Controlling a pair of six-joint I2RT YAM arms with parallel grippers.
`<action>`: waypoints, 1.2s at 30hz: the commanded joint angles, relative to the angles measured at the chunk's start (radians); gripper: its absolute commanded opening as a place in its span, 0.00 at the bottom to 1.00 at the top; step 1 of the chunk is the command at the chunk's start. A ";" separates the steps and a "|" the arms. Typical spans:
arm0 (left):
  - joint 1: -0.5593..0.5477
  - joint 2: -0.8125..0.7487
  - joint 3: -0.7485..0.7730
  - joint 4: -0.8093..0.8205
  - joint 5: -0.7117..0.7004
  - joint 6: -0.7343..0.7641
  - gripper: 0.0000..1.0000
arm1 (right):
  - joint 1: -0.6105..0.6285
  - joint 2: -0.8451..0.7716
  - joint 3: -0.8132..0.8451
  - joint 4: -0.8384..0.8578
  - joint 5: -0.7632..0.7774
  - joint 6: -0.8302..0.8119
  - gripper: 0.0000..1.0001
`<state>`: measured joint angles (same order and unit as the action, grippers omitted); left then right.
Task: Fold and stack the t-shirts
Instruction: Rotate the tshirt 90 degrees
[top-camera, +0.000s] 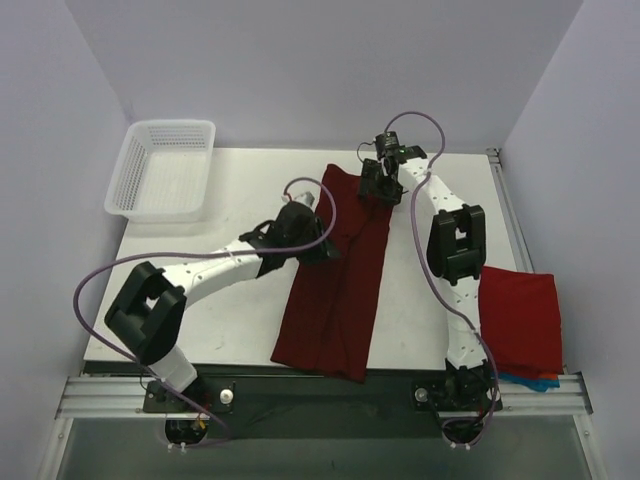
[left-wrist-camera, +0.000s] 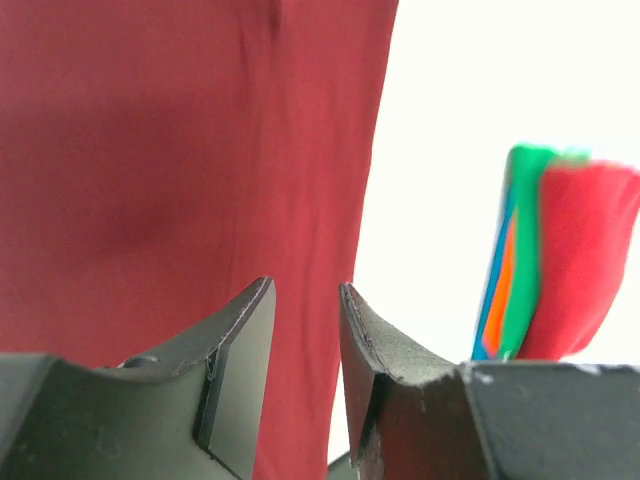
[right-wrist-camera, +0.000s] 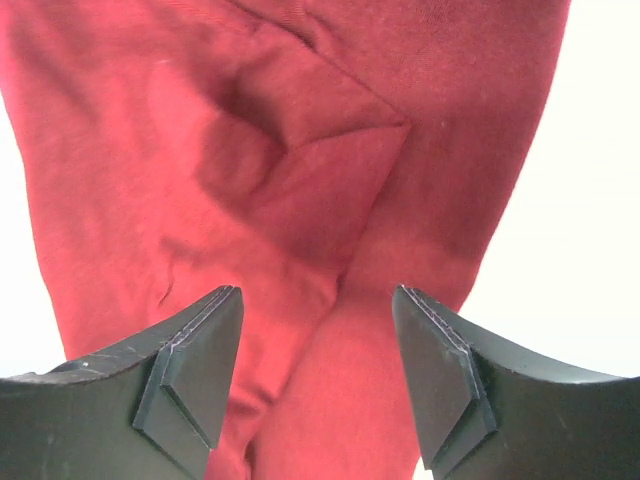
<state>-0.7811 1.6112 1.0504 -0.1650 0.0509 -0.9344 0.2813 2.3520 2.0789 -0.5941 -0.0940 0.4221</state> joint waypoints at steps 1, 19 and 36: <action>0.100 0.085 0.111 0.067 0.030 0.101 0.43 | -0.007 -0.149 -0.034 -0.046 0.025 -0.002 0.62; 0.269 0.567 0.497 0.108 0.159 0.220 0.38 | -0.050 -0.048 -0.034 0.042 0.010 0.098 0.46; 0.275 0.467 0.307 0.032 0.043 0.132 0.34 | -0.057 0.049 -0.040 0.051 -0.026 0.103 0.34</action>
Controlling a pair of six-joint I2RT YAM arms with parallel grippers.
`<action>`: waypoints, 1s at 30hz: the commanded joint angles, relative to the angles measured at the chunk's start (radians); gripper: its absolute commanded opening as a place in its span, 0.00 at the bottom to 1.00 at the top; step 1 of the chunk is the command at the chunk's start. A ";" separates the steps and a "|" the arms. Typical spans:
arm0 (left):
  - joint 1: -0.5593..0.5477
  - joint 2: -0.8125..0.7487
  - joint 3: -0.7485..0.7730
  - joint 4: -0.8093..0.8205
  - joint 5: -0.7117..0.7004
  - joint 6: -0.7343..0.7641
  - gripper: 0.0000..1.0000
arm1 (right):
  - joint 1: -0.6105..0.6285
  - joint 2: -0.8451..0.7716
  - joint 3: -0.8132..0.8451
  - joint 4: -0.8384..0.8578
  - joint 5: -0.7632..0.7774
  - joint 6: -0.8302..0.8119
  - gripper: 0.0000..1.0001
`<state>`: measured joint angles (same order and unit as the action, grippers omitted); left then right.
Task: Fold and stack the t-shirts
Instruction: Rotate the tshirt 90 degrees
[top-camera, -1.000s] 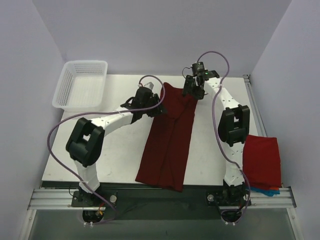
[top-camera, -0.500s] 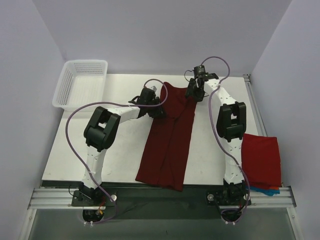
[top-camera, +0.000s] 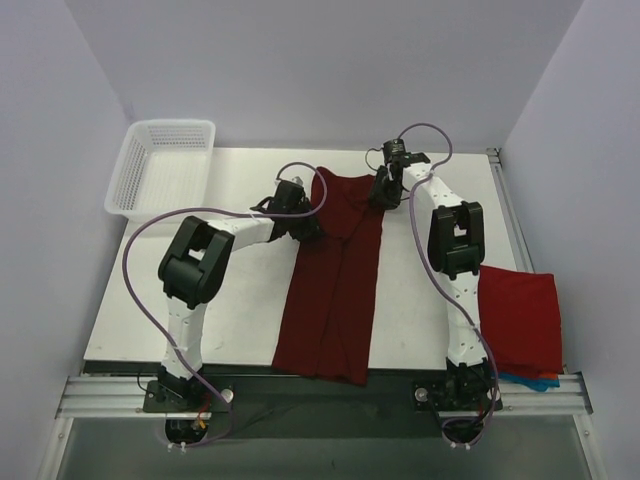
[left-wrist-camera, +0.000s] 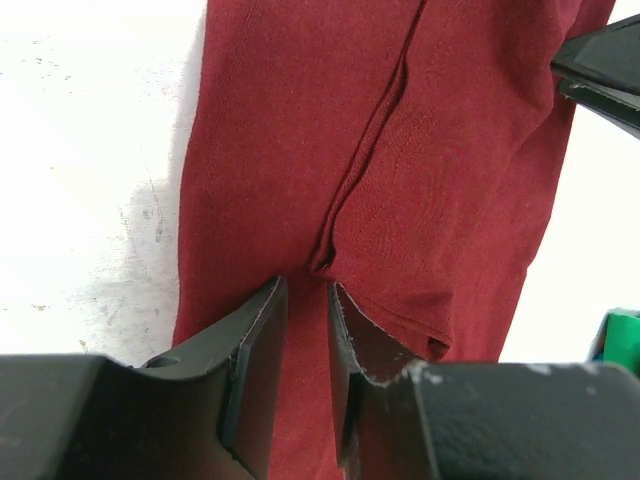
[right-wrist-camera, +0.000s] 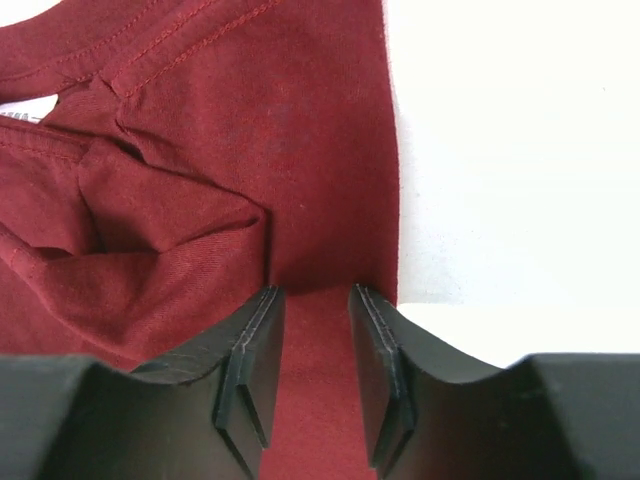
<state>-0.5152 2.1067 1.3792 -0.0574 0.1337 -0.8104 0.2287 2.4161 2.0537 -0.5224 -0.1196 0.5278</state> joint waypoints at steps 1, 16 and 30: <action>0.007 -0.033 -0.014 -0.076 -0.031 0.011 0.34 | -0.005 -0.020 -0.015 -0.019 0.000 -0.006 0.33; 0.006 -0.097 0.103 -0.039 0.036 0.082 0.34 | -0.020 -0.131 -0.020 0.182 -0.049 -0.019 0.32; -0.022 0.150 0.284 -0.044 0.075 0.122 0.34 | 0.020 0.000 0.002 0.286 -0.115 -0.003 0.33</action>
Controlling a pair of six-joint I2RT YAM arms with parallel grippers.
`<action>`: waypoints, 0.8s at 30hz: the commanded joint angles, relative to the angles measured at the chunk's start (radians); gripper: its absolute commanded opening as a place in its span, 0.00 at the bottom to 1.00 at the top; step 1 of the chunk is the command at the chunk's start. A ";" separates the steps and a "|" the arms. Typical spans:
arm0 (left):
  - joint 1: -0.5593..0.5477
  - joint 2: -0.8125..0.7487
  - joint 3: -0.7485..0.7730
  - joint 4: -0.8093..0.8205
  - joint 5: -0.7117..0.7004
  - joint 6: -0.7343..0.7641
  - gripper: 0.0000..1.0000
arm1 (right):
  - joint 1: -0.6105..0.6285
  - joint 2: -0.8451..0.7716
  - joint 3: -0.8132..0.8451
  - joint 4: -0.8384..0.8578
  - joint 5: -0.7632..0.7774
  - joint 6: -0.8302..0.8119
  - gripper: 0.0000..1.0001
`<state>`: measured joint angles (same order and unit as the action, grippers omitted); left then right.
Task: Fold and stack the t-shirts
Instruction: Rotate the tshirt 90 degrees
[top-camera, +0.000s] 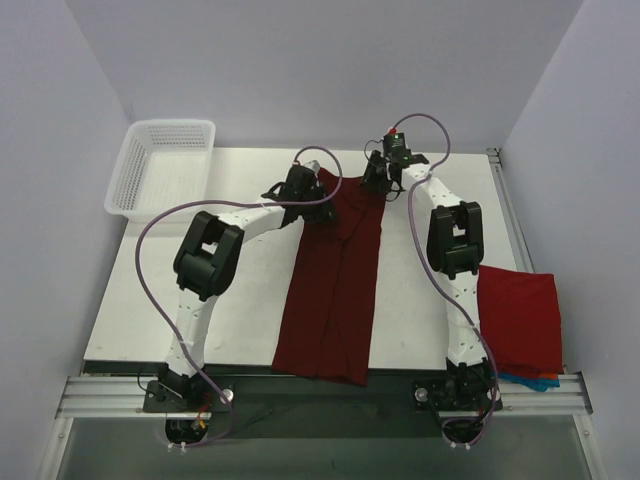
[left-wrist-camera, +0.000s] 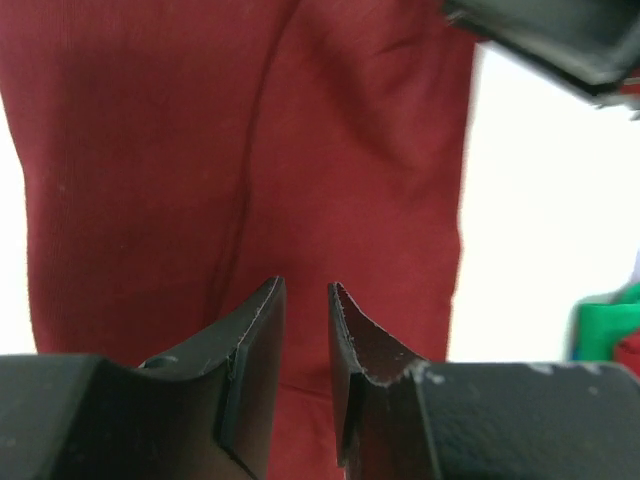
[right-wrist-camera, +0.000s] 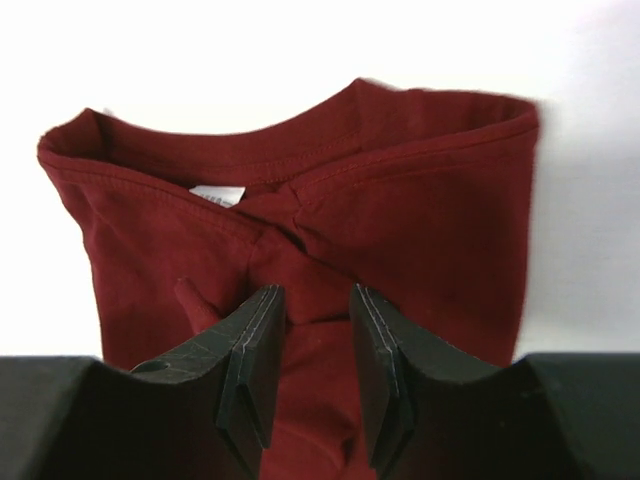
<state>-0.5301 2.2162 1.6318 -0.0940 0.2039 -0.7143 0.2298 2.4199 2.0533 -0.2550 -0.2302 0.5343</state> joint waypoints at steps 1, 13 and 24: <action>-0.007 0.045 0.025 -0.010 0.002 0.023 0.34 | 0.022 -0.007 -0.004 0.017 0.000 -0.014 0.34; -0.007 0.062 0.023 -0.070 -0.046 -0.008 0.34 | 0.031 -0.065 -0.128 0.017 0.046 -0.048 0.33; -0.004 0.048 -0.003 -0.093 -0.073 -0.019 0.33 | 0.010 -0.085 -0.136 0.008 0.071 -0.046 0.00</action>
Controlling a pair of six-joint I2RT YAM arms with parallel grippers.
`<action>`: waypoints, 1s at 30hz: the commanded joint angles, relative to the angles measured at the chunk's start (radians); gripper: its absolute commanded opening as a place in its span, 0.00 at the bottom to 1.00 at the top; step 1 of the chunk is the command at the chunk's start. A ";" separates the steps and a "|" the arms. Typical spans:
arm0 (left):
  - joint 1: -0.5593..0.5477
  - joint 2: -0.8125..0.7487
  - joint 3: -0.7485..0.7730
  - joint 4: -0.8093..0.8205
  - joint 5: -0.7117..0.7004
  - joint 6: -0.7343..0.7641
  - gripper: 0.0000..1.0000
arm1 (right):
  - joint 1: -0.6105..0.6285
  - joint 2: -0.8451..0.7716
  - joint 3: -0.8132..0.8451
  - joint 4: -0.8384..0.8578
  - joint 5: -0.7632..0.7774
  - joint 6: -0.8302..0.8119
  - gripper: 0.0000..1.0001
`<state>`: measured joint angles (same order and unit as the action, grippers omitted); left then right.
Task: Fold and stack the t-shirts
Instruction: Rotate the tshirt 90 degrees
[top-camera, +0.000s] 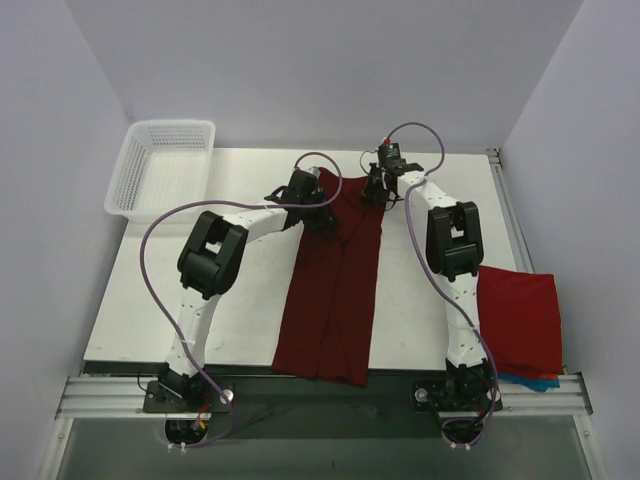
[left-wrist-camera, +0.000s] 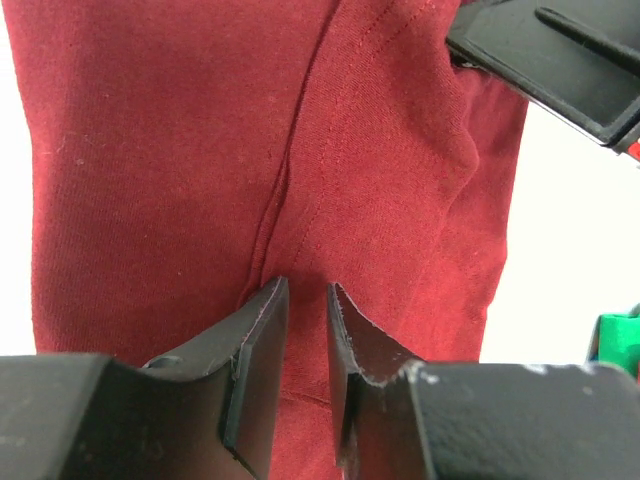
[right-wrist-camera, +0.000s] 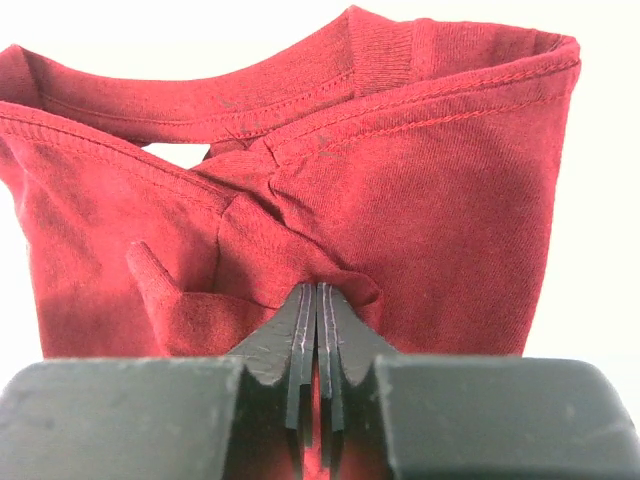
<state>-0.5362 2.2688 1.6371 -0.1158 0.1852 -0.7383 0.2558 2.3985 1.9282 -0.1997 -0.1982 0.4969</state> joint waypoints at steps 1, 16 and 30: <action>0.002 -0.008 -0.011 -0.073 -0.056 0.005 0.33 | -0.021 -0.067 -0.003 -0.047 0.039 -0.005 0.00; 0.047 0.103 0.136 -0.137 -0.102 -0.029 0.34 | -0.055 -0.100 0.207 -0.197 -0.047 0.011 0.26; 0.136 0.273 0.480 0.029 0.014 -0.185 0.61 | 0.046 -0.628 -0.564 -0.215 -0.012 0.031 0.36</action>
<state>-0.4282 2.5046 2.0350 -0.1635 0.1432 -0.9112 0.2523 1.8717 1.4906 -0.3847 -0.2375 0.5232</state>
